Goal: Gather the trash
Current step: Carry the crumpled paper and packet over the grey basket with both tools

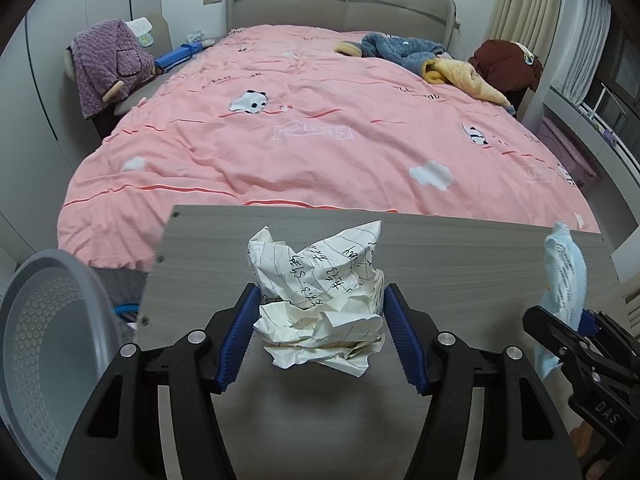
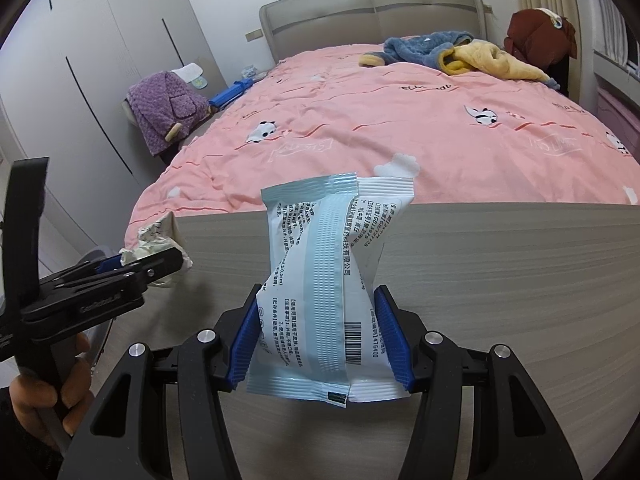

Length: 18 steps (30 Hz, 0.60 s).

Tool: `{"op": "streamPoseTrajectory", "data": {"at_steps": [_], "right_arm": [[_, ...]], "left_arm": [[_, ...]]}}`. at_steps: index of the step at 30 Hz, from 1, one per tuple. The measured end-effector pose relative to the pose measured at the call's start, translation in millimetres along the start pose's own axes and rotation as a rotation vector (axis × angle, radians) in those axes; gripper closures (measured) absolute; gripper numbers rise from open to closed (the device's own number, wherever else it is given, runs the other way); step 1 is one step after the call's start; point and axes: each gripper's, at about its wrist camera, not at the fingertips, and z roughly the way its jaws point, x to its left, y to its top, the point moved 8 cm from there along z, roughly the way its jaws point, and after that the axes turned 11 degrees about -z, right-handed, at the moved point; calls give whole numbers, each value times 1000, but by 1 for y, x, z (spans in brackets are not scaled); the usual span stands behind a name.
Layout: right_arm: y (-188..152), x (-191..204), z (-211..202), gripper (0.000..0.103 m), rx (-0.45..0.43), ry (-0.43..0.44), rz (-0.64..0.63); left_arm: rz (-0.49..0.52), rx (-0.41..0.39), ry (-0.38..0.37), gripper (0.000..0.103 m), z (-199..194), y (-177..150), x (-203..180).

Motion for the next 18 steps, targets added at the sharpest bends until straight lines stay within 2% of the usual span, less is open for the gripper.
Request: {"op": "streamPoseTrajectory", "data": {"at_steps": [9,18], "right_arm": [[8,72,-3,49,-5,72,-93],[22,175,17,49,9,199,-222]], "left_arm": [[-65,-83,23,42,-58,-14,62],[-176,-143,178,42,-93,-29,178]]}}
